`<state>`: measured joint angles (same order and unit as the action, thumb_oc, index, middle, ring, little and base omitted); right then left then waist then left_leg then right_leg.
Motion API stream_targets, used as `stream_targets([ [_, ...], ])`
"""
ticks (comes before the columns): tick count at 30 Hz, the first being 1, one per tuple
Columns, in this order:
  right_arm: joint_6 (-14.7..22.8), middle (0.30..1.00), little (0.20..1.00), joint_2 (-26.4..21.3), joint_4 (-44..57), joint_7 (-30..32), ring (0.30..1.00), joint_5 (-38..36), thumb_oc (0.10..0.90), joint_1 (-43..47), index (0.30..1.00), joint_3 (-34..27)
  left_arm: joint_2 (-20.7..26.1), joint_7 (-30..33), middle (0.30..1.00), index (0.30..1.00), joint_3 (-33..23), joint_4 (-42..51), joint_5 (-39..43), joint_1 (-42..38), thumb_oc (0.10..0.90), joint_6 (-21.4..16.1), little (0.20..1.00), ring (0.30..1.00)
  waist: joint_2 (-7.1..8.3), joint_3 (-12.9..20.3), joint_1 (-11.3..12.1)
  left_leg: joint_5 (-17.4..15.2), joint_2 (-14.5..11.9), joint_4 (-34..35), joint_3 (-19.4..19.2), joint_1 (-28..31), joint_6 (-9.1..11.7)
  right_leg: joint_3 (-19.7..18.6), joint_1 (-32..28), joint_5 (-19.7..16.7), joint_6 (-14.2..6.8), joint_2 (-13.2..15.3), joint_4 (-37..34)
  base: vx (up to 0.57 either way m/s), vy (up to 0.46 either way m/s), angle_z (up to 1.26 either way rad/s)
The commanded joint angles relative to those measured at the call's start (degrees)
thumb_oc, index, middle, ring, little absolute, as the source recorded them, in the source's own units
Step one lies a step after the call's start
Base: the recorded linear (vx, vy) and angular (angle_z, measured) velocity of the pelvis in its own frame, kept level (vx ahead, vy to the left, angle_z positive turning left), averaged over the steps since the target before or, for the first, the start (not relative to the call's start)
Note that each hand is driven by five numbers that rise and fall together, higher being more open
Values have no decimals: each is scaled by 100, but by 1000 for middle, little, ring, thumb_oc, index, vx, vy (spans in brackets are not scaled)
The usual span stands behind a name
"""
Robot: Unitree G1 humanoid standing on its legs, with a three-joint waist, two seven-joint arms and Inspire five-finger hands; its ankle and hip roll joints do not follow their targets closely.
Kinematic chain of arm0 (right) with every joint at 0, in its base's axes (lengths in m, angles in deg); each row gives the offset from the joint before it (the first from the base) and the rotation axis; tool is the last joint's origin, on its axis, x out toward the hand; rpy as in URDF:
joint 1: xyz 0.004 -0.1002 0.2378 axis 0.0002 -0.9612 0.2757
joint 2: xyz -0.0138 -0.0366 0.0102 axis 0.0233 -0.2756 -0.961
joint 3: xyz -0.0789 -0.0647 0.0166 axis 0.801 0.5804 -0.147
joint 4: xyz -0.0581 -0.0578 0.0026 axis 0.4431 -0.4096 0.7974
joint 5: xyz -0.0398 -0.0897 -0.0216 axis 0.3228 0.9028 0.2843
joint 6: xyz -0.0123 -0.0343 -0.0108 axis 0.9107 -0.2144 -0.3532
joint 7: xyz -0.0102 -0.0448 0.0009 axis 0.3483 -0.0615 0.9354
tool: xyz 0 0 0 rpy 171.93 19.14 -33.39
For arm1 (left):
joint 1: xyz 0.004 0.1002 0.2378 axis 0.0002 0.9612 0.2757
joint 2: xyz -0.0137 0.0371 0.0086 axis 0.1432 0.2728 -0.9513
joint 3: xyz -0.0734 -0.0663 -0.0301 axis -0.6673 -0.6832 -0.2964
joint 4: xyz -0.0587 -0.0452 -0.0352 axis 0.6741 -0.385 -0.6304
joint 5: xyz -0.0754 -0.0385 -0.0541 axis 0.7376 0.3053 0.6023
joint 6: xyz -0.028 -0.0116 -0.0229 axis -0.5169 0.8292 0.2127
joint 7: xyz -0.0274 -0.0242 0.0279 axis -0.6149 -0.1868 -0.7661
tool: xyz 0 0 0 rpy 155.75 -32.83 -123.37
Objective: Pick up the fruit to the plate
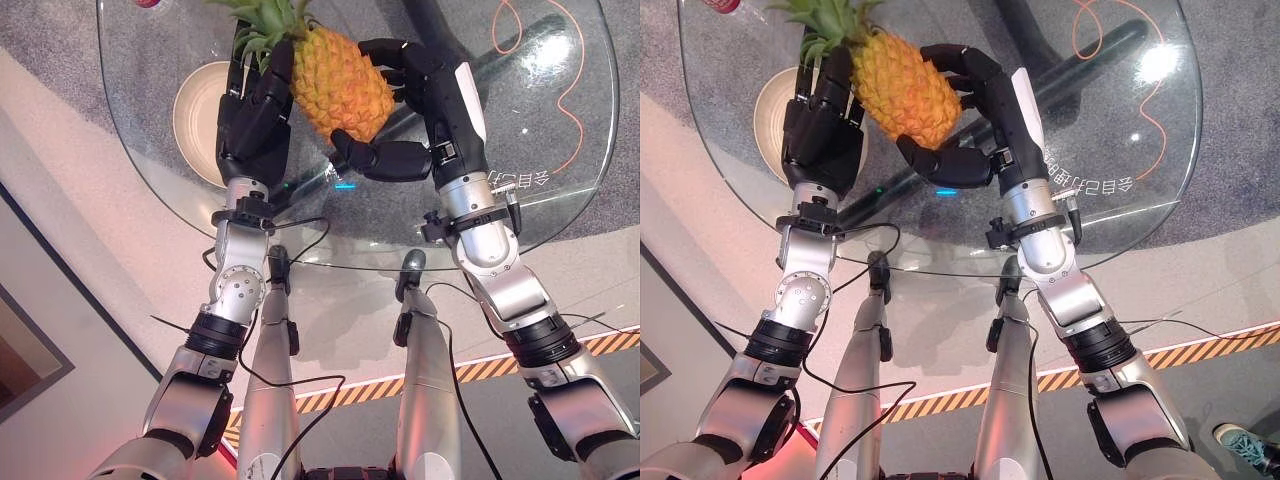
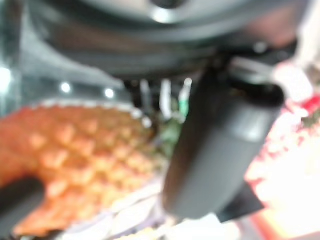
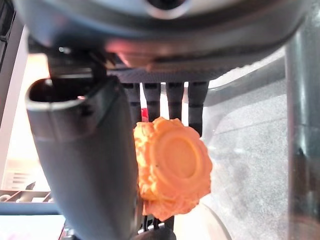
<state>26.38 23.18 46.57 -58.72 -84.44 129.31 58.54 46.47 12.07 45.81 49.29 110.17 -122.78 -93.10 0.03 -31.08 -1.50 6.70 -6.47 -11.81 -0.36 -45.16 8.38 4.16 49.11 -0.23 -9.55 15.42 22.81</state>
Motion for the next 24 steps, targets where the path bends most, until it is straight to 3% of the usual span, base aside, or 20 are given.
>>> stream_targets([
  [1, 496, 300, 200, -106, 1039, -149, 300, 267, 100, 742, 300, -70, 241, -593, 900, 900, -184, 773, 13, -684, 800, -300, 900, 900, 81, 128, 15, -508, 152, -579, -195, -11, -218, 398, -387, -433, 78, -104, -775, 0, 0, 0],
  [24, 401, 300, 200, -412, 993, -593, 300, 374, 100, 873, 300, 68, 364, -733, 900, 900, -215, 701, 201, -769, 800, -355, 900, 900, 105, 128, 20, -542, 156, -643, -162, -95, -208, 422, -304, -409, 66, -102, -731, 0, 0, 0],
])
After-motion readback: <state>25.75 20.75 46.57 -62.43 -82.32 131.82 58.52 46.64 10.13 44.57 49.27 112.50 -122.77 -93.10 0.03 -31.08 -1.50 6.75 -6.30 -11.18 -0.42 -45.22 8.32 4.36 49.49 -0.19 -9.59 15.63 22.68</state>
